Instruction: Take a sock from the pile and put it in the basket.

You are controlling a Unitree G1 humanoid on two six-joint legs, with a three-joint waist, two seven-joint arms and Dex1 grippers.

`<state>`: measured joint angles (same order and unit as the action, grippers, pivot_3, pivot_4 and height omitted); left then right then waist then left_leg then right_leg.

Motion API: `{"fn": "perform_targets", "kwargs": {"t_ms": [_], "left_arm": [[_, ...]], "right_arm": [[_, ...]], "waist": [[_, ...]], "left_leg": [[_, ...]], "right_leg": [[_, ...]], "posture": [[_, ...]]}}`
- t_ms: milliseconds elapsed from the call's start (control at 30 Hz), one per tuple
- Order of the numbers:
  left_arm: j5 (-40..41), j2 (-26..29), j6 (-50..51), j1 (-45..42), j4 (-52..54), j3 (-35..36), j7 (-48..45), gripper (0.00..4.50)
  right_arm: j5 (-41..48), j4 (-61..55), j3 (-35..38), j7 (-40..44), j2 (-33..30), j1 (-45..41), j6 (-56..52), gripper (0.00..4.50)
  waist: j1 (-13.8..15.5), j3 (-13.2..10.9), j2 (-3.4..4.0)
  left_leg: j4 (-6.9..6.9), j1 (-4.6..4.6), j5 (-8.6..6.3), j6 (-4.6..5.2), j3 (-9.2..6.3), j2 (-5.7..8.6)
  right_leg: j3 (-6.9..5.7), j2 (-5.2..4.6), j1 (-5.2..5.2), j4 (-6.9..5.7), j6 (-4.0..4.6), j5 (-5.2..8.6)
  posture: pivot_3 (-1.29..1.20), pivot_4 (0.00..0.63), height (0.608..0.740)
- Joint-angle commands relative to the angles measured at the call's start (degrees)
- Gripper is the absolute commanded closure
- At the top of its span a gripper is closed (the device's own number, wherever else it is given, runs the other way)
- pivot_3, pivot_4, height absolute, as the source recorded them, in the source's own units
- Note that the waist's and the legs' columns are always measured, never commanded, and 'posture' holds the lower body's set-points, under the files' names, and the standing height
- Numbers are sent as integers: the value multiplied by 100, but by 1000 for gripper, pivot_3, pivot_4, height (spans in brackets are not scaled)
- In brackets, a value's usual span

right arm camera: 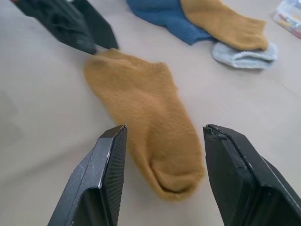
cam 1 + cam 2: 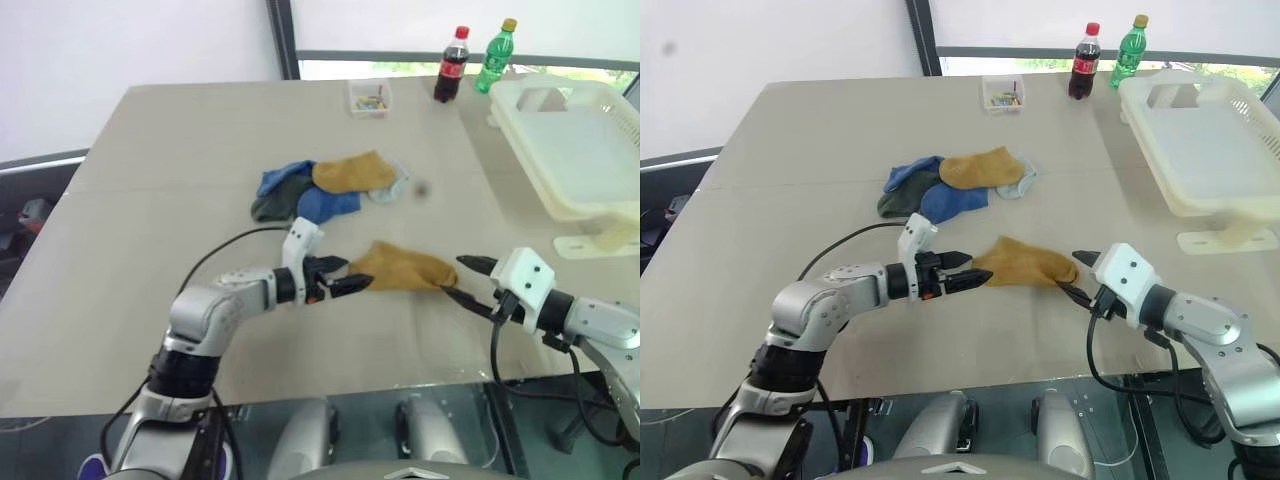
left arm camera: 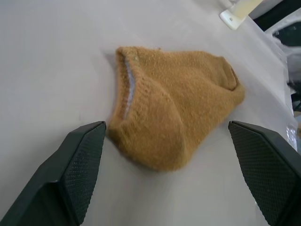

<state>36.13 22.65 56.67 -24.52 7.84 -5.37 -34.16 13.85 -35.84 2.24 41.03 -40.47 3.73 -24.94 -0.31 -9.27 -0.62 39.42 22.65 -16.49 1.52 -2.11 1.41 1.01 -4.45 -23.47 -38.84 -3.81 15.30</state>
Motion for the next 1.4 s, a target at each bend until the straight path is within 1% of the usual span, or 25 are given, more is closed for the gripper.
{"fn": "perform_targets", "kwargs": {"t_ms": [33, 200, 300, 333, 500, 667, 800, 867, 1000, 1133, 1300, 1333, 1400], "left_arm": [[-116, -142, 299, -70, -284, -171, 148, 1311], [-267, -169, 301, -158, -518, -287, 33, 2952], [-311, -236, 285, -207, -594, -251, 19, 4196], [-327, -237, 276, -211, -598, -243, 4, 4430], [-365, -246, 181, -156, -553, -159, -74, 4430], [-179, -277, 241, -132, -473, 90, -191, 4430], [211, -215, 365, -118, -336, 528, -395, 4430], [541, -230, 611, -178, -419, 854, -453, 4430], [937, -208, 789, -303, -513, 1321, -497, 4430], [1252, 113, 1023, -363, -649, 1673, -732, 4430], [1830, 511, 1501, -390, -690, 2138, -959, 4430], [1915, 619, 1560, -398, -713, 2239, -1009, 4430], [2086, 1004, 1663, -392, -776, 2421, -1281, 4430]], "right_arm": [[-58, -371, 180, -214, 26, 239, -65, 1803], [-33, -577, 404, -365, 29, 564, -128, 1803], [-40, -612, 428, -430, 40, 630, -122, 1803], [-39, -618, 429, -452, 51, 637, -123, 1803], [-18, -617, 448, -498, 70, 651, -100, 1803], [57, -664, 493, -357, 6, 786, 14, 1803], [66, -684, 548, -333, 4, 891, 69, 1803], [54, -656, 563, -329, 5, 919, 113, 1803], [29, -636, 590, -347, 20, 958, 172, 1803], [48, -619, 612, -337, 39, 978, 203, 1803], [55, -603, 632, -328, 43, 995, 233, 1803], [58, -603, 635, -327, 43, 997, 234, 1803], [72, -606, 654, -325, 45, 1015, 238, 1803]], "waist": [[23, 4, -3], [36, 7, -4], [35, 8, -5], [37, 9, -6], [49, 9, -7], [53, 9, -7], [45, 7, -10], [29, 7, -9], [5, 7, -10], [-20, 7, -10], [-39, 7, -10], [-35, 6, -12], [-38, 3, -17]], "left_leg": [[0, 0, 0, 0, 0, 0], [1, -4, 0, 0, -3, 2], [1, -6, 0, 0, -3, 2], [1, -6, 0, 0, -3, 2], [1, -14, 0, 0, -4, 2], [0, -14, 0, 1, -5, 2], [0, -14, -1, 1, -5, 1], [0, -14, -1, 1, -6, -1], [0, -15, -4, 6, -6, -1], [0, -14, 0, 0, -6, 0], [-1, -17, -1, 1, -6, -1], [-1, -16, -1, 1, -6, -1], [-1, -16, 0, 1, -6, -2]], "right_leg": [[0, 0, 0, 0, 0, 0], [-1, -1, 6, 0, 0, 0], [-1, -1, 8, 2, 0, 0], [-1, -1, 9, 2, 0, 0], [-3, -1, 17, 4, 0, 1], [-3, -1, 18, 5, -1, 1], [-4, -1, 17, 5, -1, 1], [-5, 1, 17, 4, 0, 1], [-5, 0, 17, 4, -1, 1], [-5, 1, 17, 4, -1, 1], [-4, 1, 17, 4, -1, 1], [-4, 1, 17, 4, -1, 1], [-4, 1, 17, 4, -1, 1]], "posture": [[0, 150, 740], [0, 150, 740], [0, 150, 740], [0, 150, 740], [0, 150, 740], [0, 150, 740], [0, 150, 740], [0, 150, 740], [0, 150, 740], [0, 150, 740], [0, 150, 740], [0, 150, 740], [0, 150, 740]]}}
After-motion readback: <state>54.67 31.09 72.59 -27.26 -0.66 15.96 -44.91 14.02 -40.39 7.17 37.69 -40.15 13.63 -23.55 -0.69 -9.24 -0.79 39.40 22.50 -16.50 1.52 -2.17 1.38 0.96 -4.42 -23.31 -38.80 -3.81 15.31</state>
